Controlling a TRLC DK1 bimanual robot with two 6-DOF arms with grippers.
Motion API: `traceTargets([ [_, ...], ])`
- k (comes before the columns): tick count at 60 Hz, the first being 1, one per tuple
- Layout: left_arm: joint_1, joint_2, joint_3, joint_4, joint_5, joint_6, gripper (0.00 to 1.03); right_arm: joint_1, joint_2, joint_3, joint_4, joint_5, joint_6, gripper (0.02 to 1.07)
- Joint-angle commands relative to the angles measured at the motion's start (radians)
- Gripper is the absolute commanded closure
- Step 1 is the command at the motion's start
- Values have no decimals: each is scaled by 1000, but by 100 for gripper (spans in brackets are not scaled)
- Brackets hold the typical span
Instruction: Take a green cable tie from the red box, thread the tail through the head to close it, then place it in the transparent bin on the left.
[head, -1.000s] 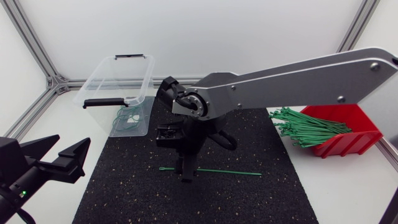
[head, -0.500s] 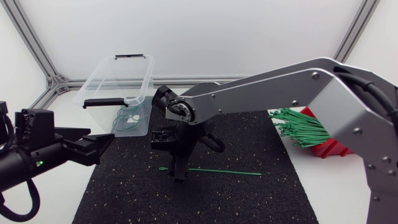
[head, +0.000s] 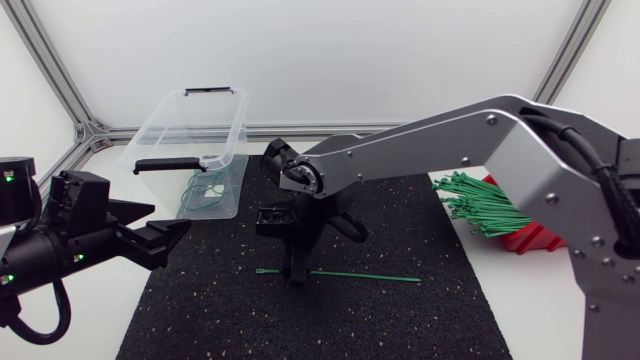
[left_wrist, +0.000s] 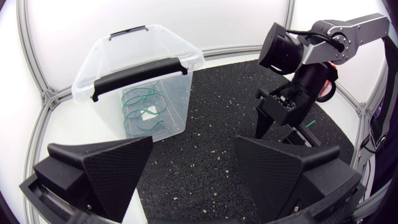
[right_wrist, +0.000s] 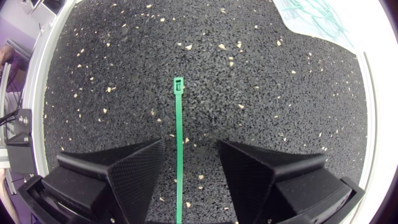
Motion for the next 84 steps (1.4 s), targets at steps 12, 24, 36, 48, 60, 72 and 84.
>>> traceTargets([
  [12,5,11,25,12,9,26,12,46,28,-75,15,-17,-11,53],
  [24,1,9,24,12,9,27,12,68,7,-135,33,-17,-4,57],
  [36,-4,6,25,8,9,29,12,94,-29,-189,50,-16,9,61],
  [48,-4,-1,21,4,9,30,12,104,-36,-203,55,-16,13,81],
  [60,-1,-6,19,4,9,32,12,111,-44,-212,62,-16,21,98],
  [72,-1,-12,16,6,9,32,11,132,-87,-259,84,-11,36,100],
  [84,-1,-12,16,11,9,32,11,138,-145,-293,84,-3,38,101],
])
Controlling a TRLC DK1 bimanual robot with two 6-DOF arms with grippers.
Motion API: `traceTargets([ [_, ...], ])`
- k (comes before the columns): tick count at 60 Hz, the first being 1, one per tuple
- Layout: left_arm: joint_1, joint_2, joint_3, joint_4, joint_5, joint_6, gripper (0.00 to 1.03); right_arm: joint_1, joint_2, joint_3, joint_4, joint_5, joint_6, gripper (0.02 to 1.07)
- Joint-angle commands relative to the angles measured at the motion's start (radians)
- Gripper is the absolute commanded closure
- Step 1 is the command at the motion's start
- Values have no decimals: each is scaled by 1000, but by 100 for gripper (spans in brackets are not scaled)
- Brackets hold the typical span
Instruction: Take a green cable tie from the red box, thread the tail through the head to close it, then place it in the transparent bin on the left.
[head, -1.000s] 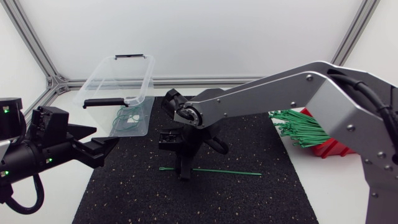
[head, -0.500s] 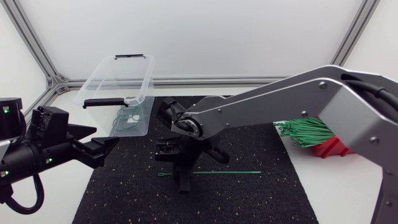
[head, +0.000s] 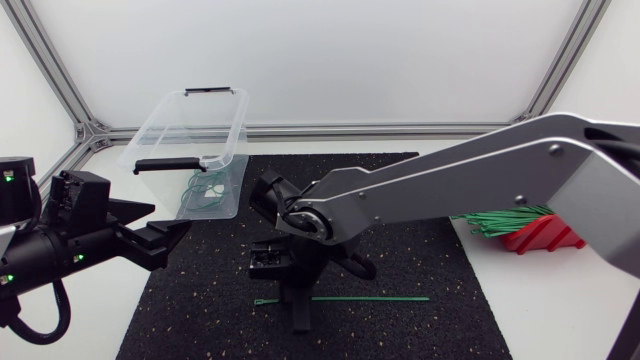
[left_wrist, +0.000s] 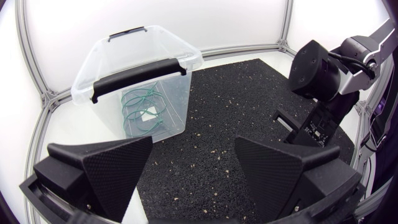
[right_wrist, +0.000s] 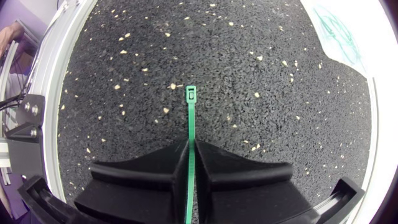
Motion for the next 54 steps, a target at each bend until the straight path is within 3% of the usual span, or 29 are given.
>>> traceTargets([
  [1,-1,-11,16,11,6,23,11,16,-11,-57,-43,-8,16,101],
  [34,1,-11,36,4,5,23,11,-28,-185,-60,28,90,70,101],
  [45,-12,69,159,-127,67,19,8,-82,-236,-18,52,118,102,101],
  [54,-10,160,271,-223,173,-22,8,-119,-285,3,69,138,124,101],
])
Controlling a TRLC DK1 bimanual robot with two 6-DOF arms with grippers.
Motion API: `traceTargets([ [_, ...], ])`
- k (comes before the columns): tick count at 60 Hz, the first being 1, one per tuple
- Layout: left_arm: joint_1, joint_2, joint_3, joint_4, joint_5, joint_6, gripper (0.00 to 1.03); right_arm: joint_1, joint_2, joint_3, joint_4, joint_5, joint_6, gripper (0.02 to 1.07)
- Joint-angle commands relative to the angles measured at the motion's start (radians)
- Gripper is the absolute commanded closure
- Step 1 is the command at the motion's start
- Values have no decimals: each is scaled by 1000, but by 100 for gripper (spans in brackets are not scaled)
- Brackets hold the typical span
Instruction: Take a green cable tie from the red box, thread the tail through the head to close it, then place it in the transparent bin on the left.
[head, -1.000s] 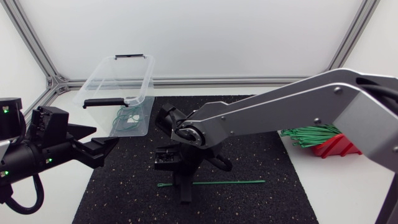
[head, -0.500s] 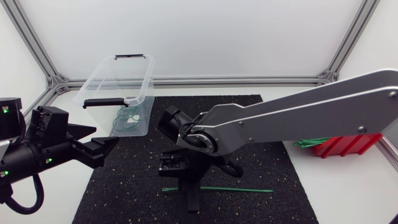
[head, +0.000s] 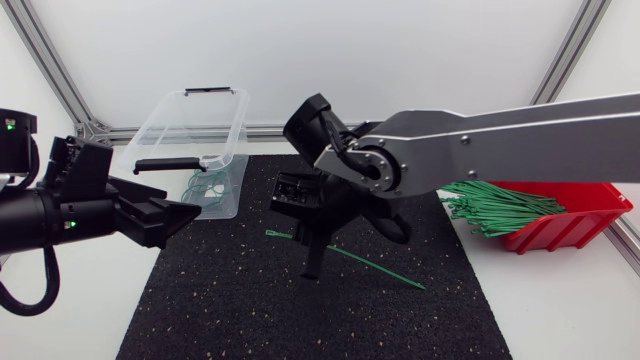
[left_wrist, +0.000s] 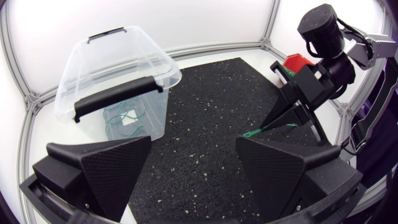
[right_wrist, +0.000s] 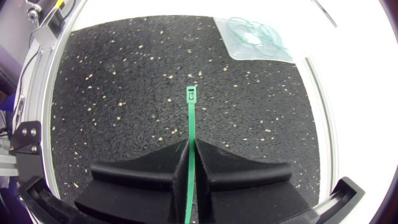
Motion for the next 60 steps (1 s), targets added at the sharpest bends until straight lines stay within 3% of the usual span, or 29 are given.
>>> traceTargets([
  [1,-5,55,78,-46,54,-18,8,-17,-43,24,16,18,27,101],
  [29,-2,96,225,-118,329,-197,10,-83,-152,70,36,24,76,101],
  [45,-30,98,238,-114,398,-225,11,-87,-180,107,38,22,114,101],
  [60,-31,93,201,47,422,-337,11,-83,-207,113,61,22,167,101],
])
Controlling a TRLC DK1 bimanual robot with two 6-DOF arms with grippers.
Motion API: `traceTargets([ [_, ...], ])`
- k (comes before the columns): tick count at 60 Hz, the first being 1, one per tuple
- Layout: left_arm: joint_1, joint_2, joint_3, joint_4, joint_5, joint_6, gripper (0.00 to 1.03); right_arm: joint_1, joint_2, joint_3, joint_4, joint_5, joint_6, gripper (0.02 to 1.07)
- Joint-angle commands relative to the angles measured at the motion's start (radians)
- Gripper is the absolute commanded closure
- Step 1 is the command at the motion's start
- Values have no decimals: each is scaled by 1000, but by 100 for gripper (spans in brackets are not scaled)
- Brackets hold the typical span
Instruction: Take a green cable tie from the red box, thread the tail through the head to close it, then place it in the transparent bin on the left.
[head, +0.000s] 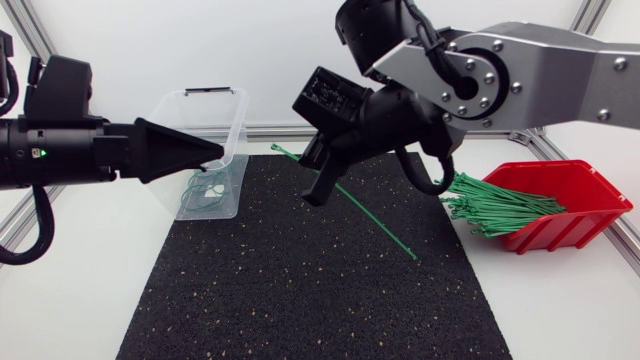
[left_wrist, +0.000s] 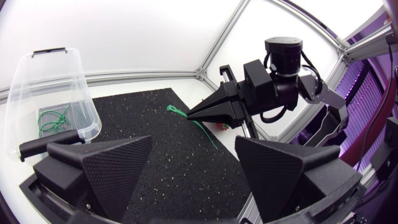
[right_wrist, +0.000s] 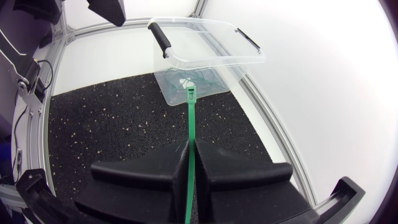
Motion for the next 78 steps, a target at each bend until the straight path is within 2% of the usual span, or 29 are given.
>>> traceTargets([
  [1,-6,7,-16,56,15,-74,11,1,-24,29,16,7,41,101],
  [14,-32,49,-25,147,15,-131,12,27,-41,26,61,12,88,101],
  [50,-65,161,-60,490,34,-369,18,50,-12,81,162,36,197,101],
  [68,-56,198,-72,608,3,-442,21,46,23,111,188,13,269,101],
  [78,-61,202,-63,617,-43,-458,21,47,31,115,202,2,305,101],
])
